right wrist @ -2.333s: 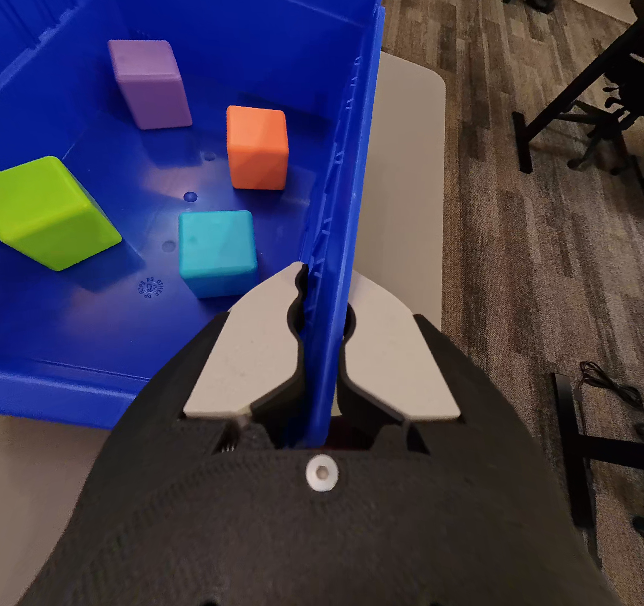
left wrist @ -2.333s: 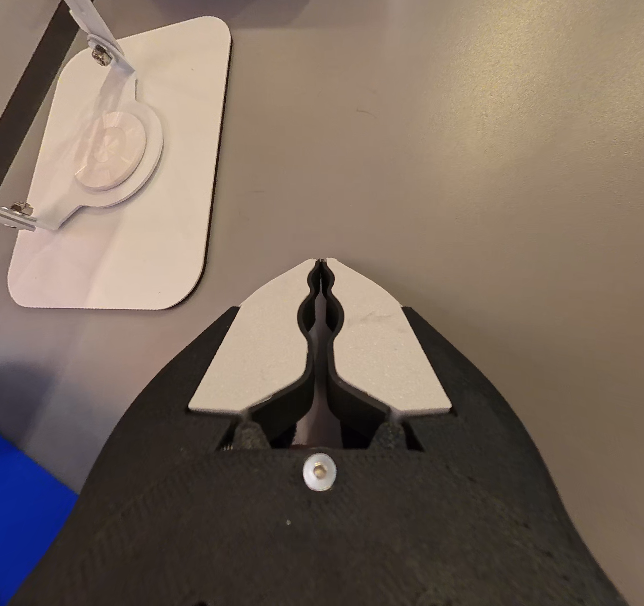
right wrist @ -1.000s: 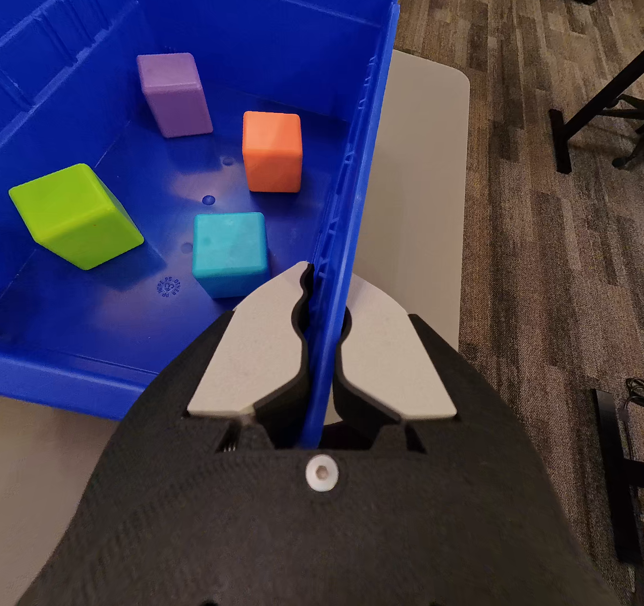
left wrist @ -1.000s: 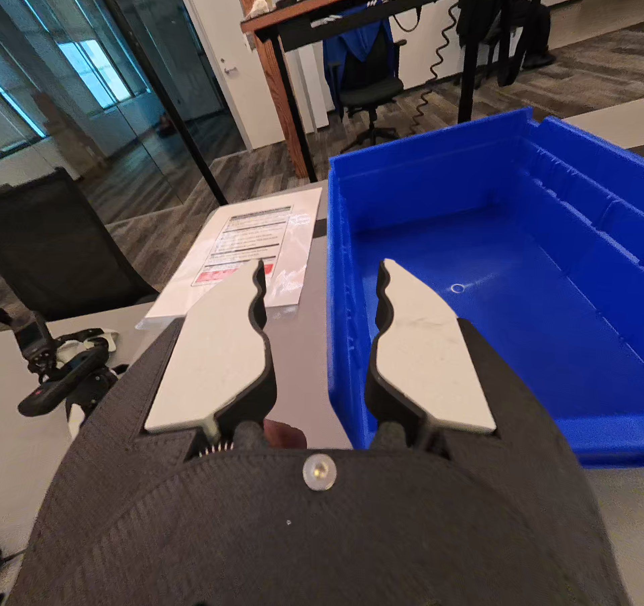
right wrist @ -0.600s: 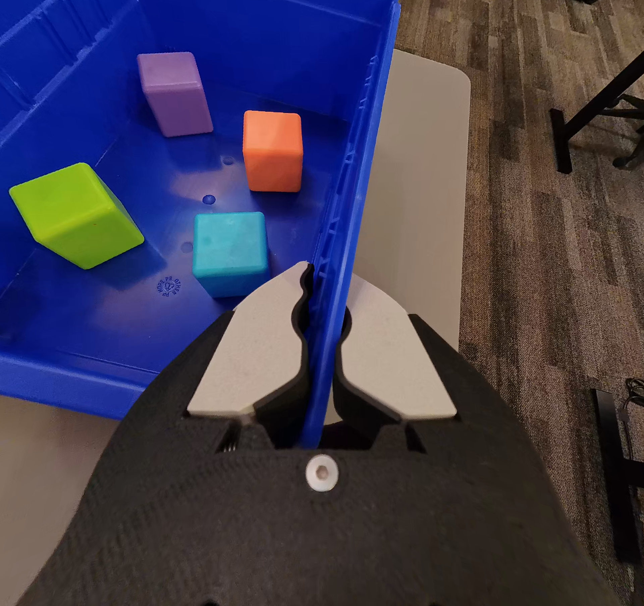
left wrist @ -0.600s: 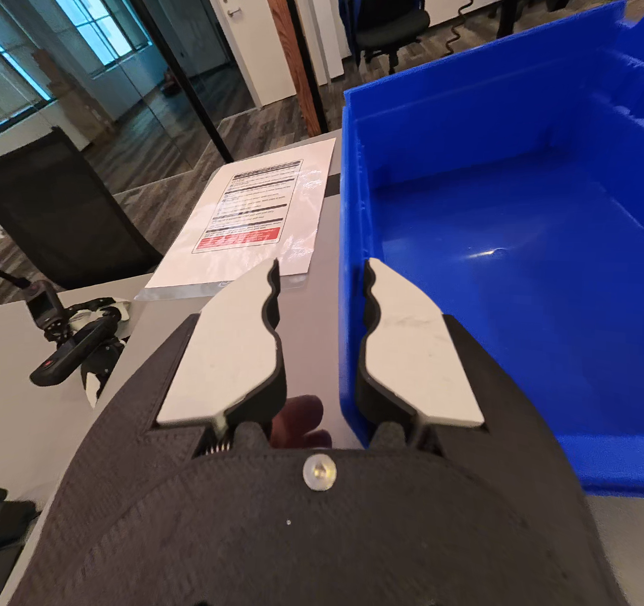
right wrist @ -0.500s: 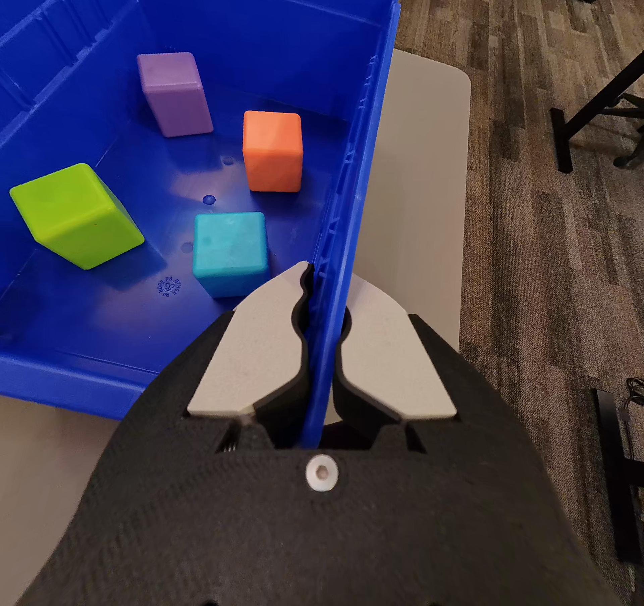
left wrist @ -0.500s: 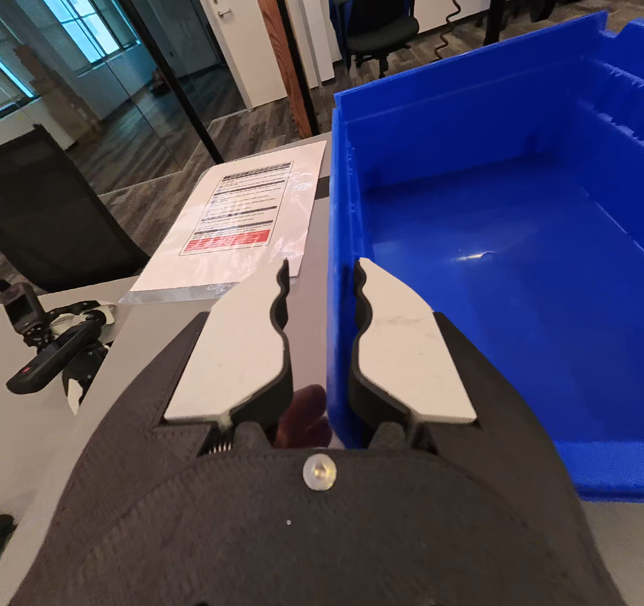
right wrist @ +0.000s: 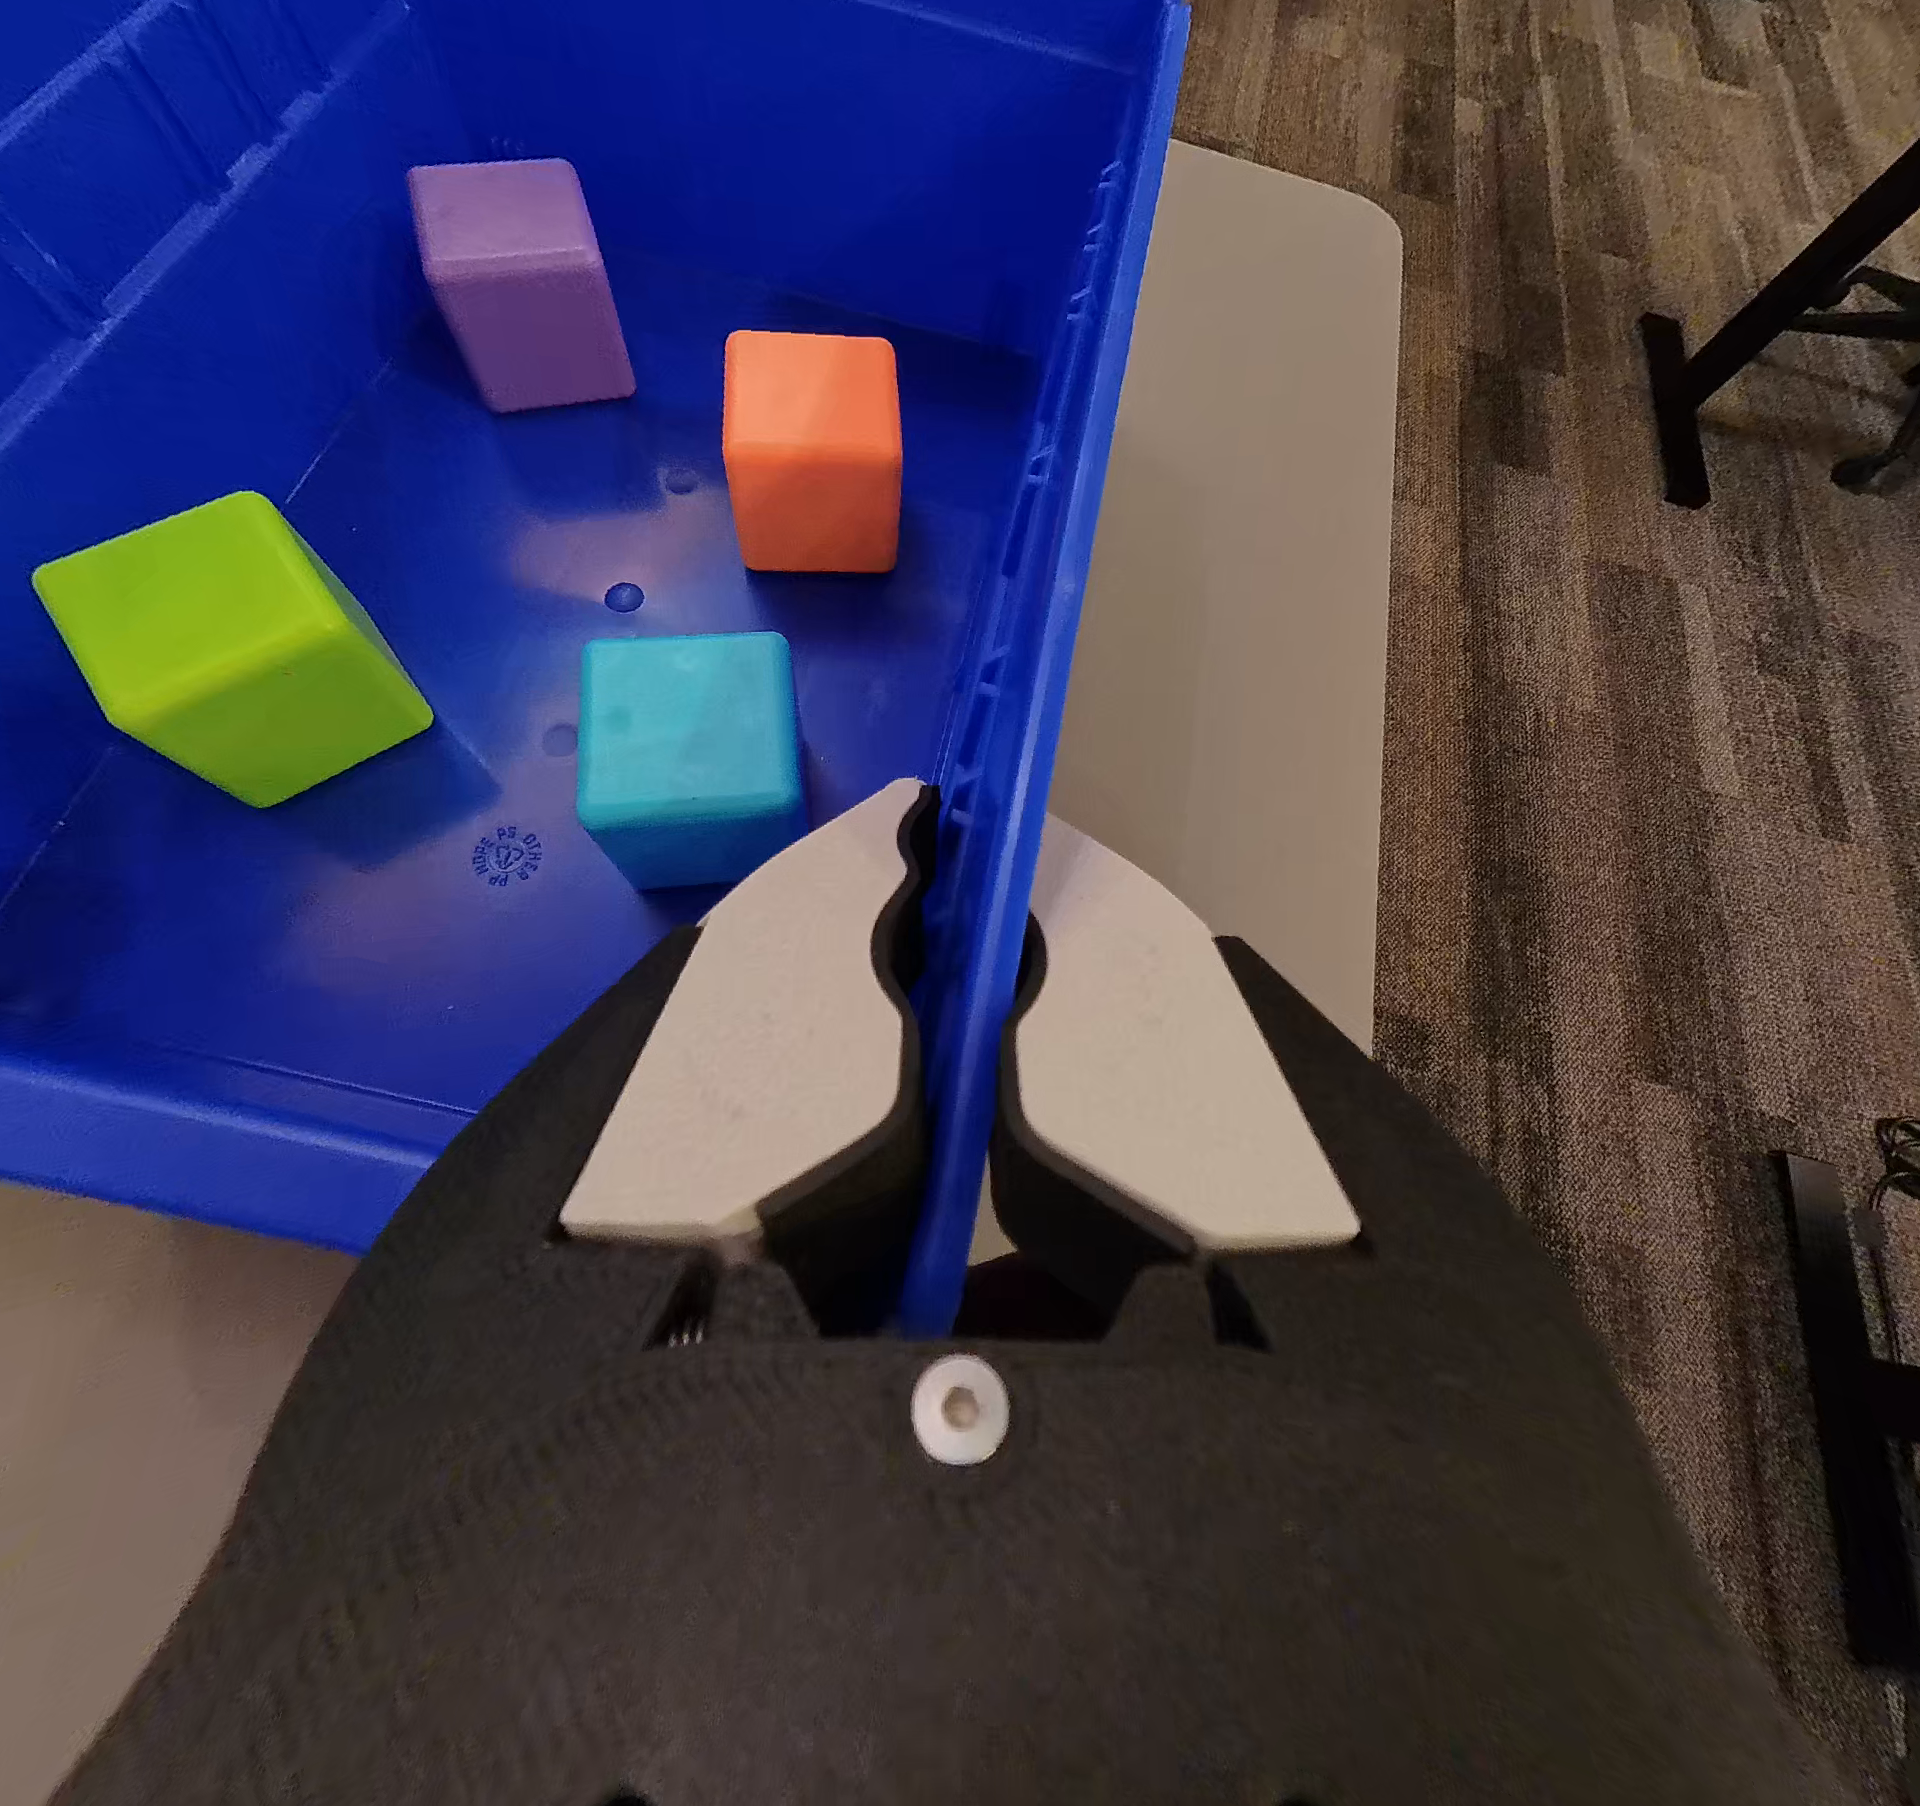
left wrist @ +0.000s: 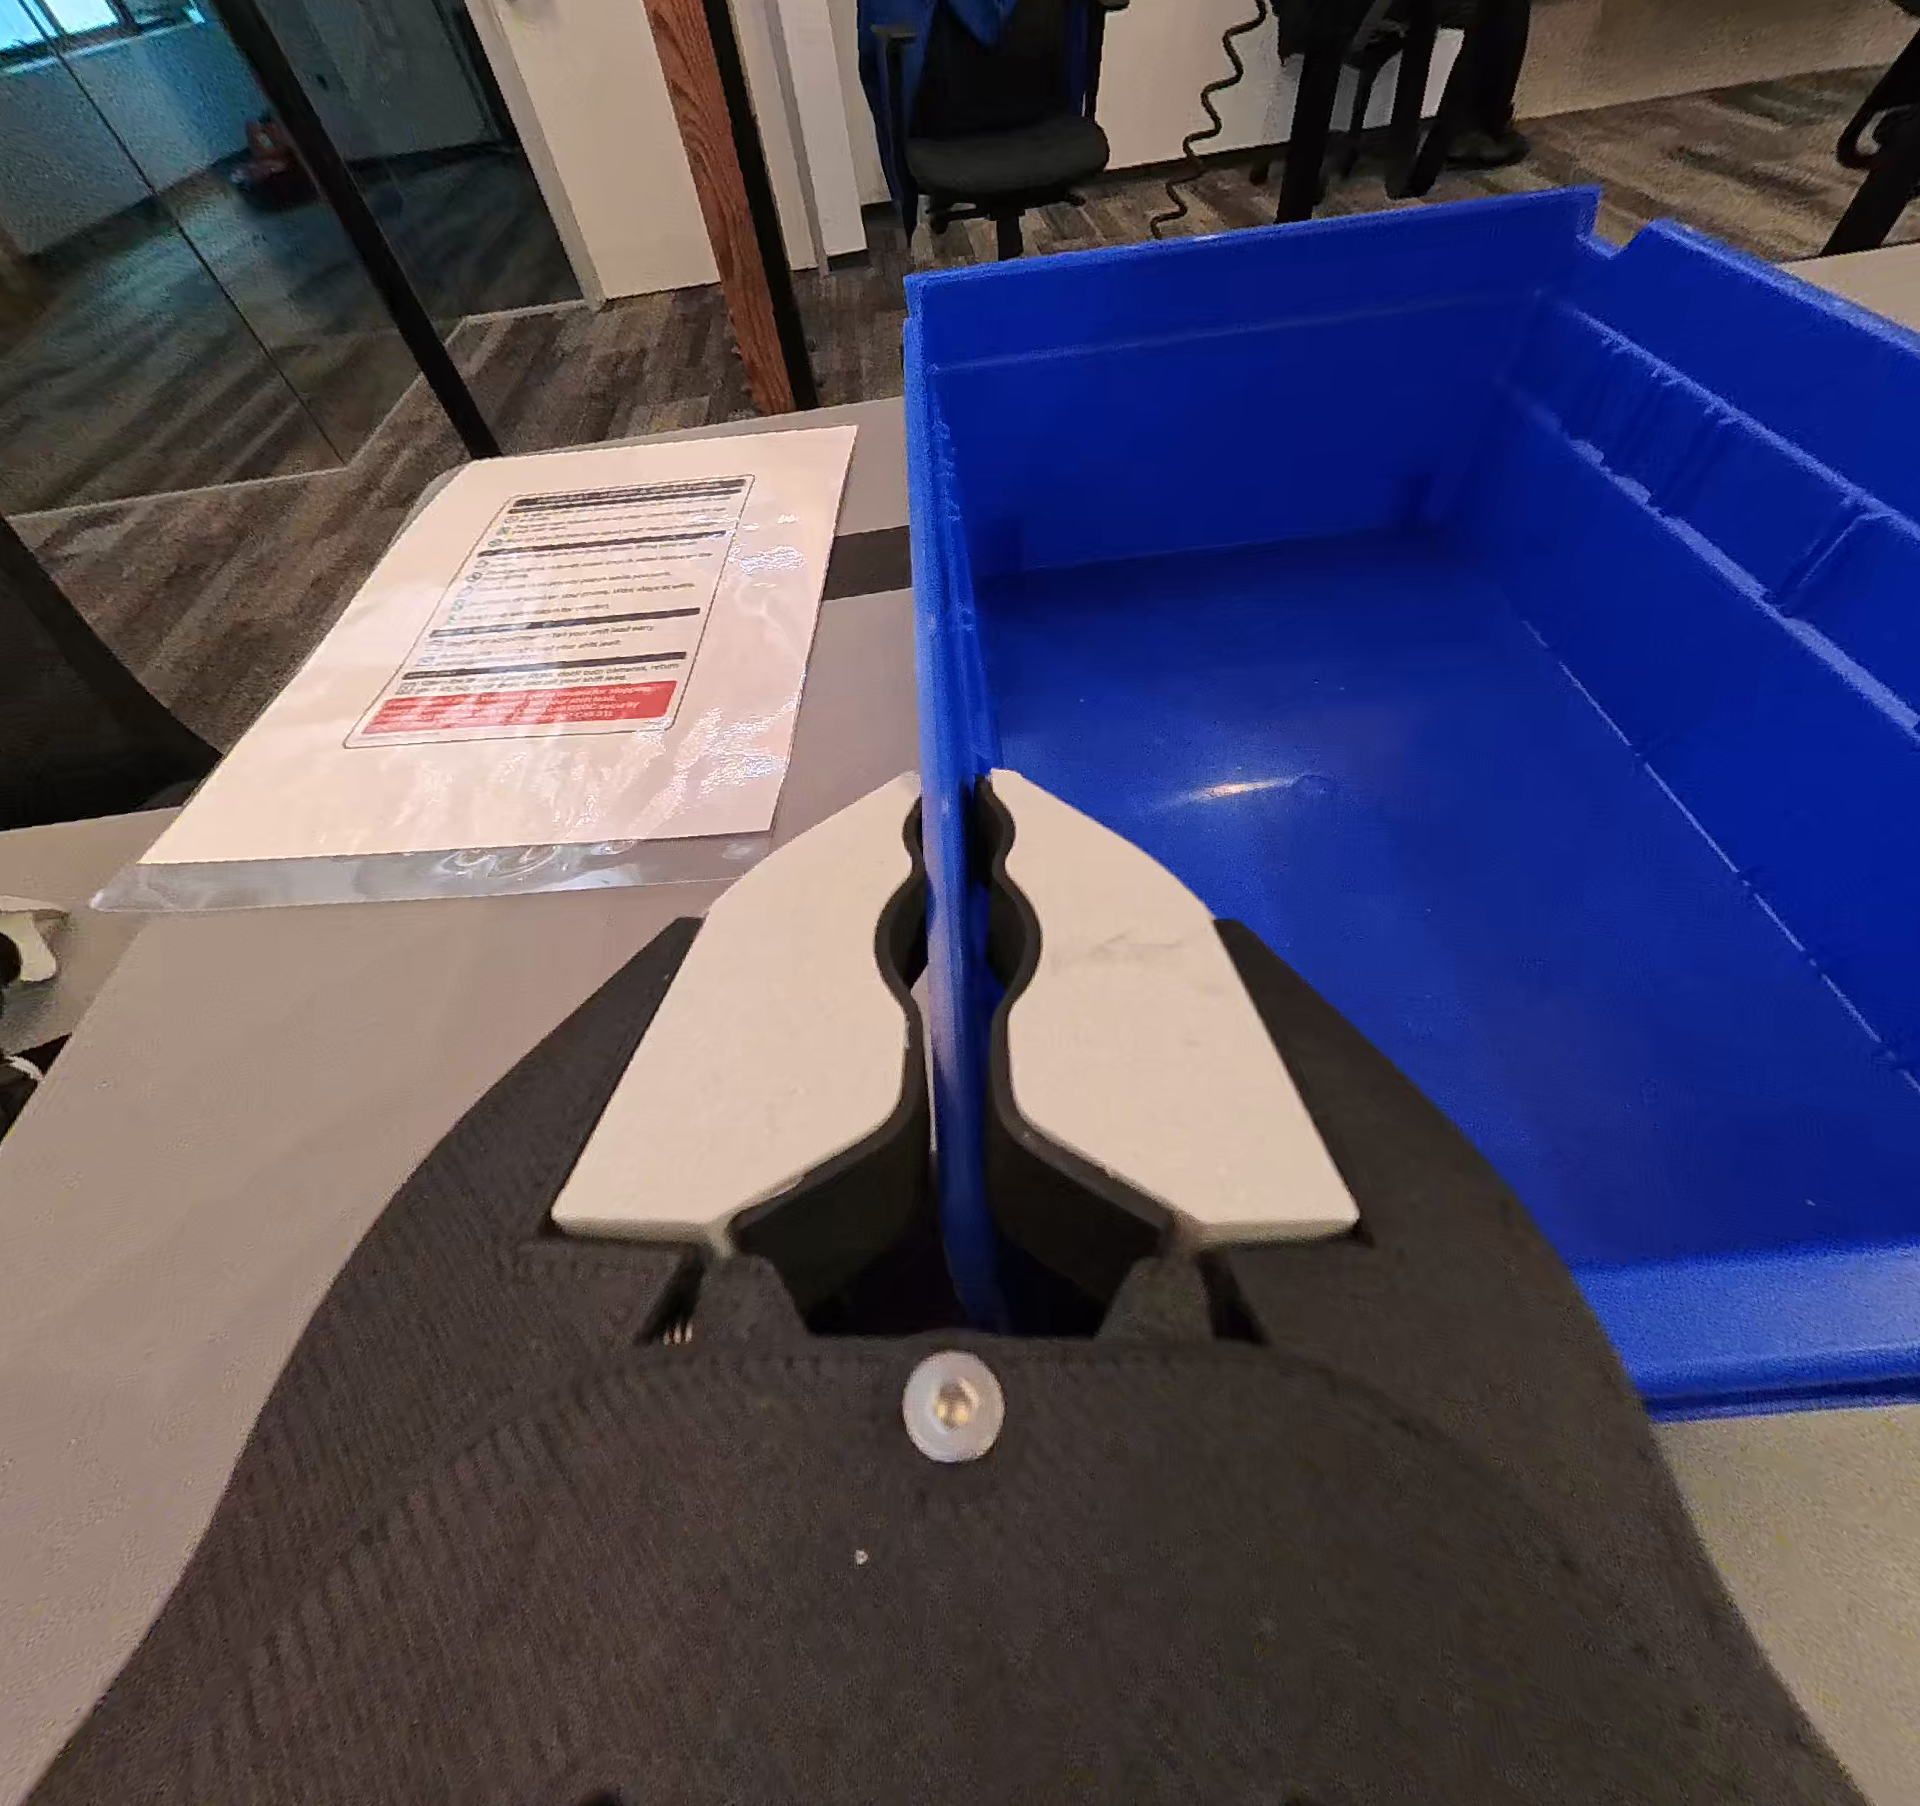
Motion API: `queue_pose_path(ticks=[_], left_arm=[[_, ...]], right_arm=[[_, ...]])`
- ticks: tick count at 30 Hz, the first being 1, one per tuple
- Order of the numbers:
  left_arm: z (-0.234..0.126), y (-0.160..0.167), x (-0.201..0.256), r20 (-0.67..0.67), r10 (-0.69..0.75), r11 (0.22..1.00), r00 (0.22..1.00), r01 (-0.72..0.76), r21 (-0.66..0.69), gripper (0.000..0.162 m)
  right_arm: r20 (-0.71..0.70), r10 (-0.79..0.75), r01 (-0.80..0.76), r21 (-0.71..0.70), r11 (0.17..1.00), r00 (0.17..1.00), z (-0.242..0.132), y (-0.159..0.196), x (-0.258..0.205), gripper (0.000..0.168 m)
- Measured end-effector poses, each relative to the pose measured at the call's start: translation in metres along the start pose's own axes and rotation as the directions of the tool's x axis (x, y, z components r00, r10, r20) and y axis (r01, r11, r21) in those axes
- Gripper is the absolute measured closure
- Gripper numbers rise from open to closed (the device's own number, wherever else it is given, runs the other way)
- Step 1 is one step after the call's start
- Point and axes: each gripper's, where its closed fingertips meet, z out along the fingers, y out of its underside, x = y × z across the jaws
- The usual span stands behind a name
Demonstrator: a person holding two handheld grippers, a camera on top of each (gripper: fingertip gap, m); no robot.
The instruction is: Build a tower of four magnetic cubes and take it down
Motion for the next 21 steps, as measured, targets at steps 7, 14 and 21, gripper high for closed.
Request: queue_pose_path(ticks=[7,14,21], left_arm=[[-0.002,-0.004,0.001,-0.01,-0.014,1.0,1.0,0.014,0.026,0.158],[-0.009,-0.013,0.001,0.007,0.004,0.998,1.0,-0.004,0.062,0.158],[-0.018,-0.023,-0.004,0.03,-0.002,0.995,1.0,-0.001,0.104,0.158]], right_arm=[[0.002,0.009,-0.009,-0.005,1.0,1.0,-0.003,0.002,-0.002,0.161],[0.009,0.016,-0.016,-0.006,1.0,1.0,-0.014,0.009,-0.009,0.161],[0.019,0.017,-0.017,-0.009,1.0,1.0,-0.03,0.019,-0.019,0.161]])
